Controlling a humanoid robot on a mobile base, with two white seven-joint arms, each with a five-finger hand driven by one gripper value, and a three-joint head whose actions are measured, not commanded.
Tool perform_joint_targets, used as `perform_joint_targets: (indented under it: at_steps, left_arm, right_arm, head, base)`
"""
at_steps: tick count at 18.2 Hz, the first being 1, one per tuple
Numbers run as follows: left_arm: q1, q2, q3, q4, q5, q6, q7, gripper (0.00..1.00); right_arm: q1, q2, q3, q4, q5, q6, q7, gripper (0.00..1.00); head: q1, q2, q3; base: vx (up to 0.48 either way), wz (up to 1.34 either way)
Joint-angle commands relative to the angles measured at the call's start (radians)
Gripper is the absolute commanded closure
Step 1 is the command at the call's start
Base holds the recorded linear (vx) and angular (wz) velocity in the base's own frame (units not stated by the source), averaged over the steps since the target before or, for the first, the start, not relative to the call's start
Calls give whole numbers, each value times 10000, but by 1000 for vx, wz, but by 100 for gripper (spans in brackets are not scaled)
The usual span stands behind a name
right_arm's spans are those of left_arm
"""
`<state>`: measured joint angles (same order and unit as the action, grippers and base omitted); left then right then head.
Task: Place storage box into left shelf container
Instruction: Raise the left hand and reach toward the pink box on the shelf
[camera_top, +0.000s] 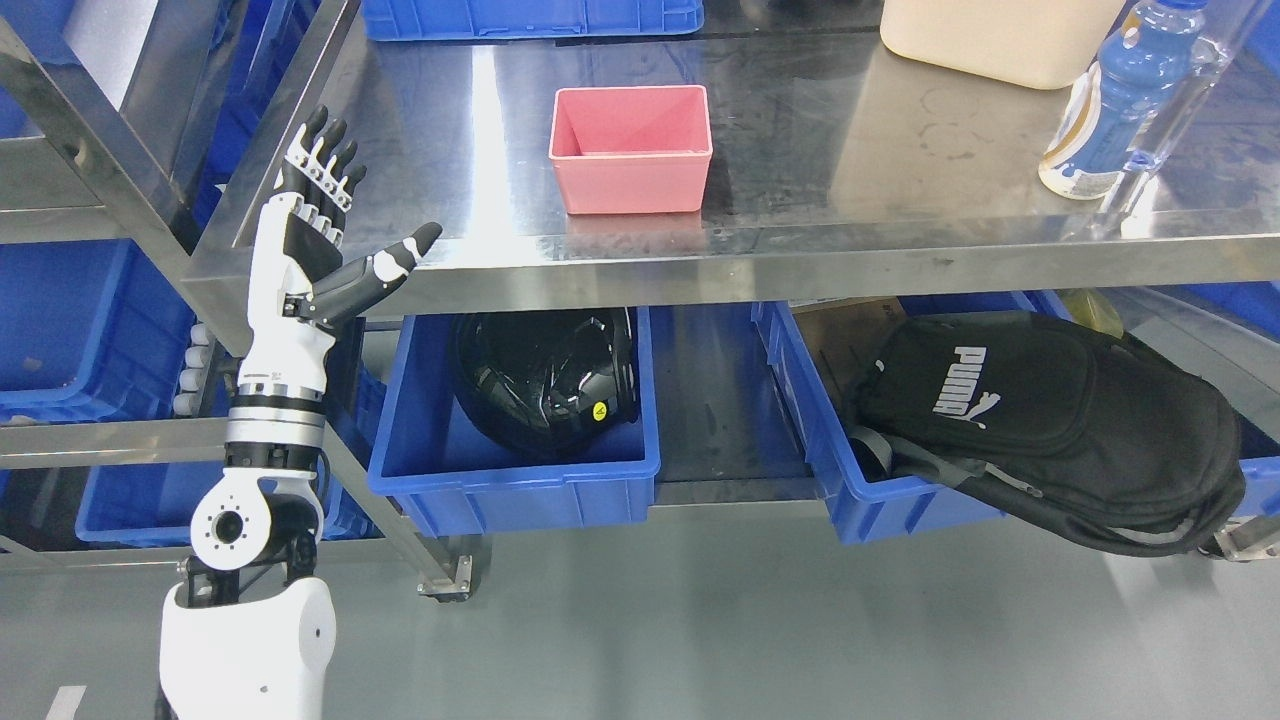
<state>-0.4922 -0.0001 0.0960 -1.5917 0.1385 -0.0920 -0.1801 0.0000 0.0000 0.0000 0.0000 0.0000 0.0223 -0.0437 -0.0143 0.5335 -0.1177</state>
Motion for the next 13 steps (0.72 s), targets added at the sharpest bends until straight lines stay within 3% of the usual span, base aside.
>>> perform_joint_targets:
  at_steps: [1, 4, 6, 8, 11, 13]
  left_arm:
    - [14, 175, 236, -36, -5, 45, -115, 0]
    - [-185, 175, 328, -51, -5, 15, -177, 0]
    - [-979, 175, 618, 10, -187, 471, -863, 0]
    - [-2173, 686, 605, 71, -844, 1559, -2972, 0]
    - [-3969, 1319, 406, 789, -2454, 1840, -6625, 0]
    - [-4800, 1457, -266, 1388, -3086, 1825, -7447, 1]
  right_arm:
    - [92, -175, -46, -175, 15, -8, 8, 0]
    - [92, -175, -46, -175, 15, -8, 8, 0]
    - [92, -175, -46, -175, 15, -8, 8, 0]
    - [92, -175, -46, -175, 15, -8, 8, 0]
    - [92, -175, -46, -175, 15, -8, 8, 0]
    - [92, -175, -46, -175, 15, -8, 8, 0]
  head:
    - [0, 0, 0]
    - [0, 0, 0]
    - [0, 0, 0]
    - [0, 0, 0]
    - [0, 0, 0]
    - [0, 0, 0]
  base:
    - [0, 0]
    - [0, 0]
    - [0, 0]
    - [0, 0]
    - [0, 0]
    - [0, 0]
